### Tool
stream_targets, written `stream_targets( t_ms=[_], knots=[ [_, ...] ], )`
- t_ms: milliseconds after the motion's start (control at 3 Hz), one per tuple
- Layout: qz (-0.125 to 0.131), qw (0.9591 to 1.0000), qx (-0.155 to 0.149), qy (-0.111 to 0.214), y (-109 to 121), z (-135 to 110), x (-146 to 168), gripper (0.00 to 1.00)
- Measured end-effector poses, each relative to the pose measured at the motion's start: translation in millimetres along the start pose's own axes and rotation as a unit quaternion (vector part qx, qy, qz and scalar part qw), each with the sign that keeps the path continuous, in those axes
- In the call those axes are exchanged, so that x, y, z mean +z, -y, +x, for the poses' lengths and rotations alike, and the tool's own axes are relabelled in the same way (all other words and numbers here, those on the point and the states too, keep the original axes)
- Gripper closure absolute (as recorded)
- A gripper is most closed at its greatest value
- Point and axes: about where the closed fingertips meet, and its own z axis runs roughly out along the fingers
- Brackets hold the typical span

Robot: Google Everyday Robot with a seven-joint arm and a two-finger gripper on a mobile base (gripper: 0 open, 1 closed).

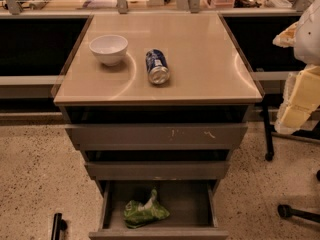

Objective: Pick green rice chip bag from bottom drawer and place on counter

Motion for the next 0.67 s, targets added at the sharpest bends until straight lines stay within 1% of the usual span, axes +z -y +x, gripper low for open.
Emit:
stream_targets(
  t_ms=[333, 667],
  knots=[
    [0.0, 1.0, 0.0, 0.0, 0.0, 0.0, 0.0, 0.0],
    [0.009, 0.9999, 0.009, 0.012, -3.5, 1.5, 7.2, 0.0]
  ],
)
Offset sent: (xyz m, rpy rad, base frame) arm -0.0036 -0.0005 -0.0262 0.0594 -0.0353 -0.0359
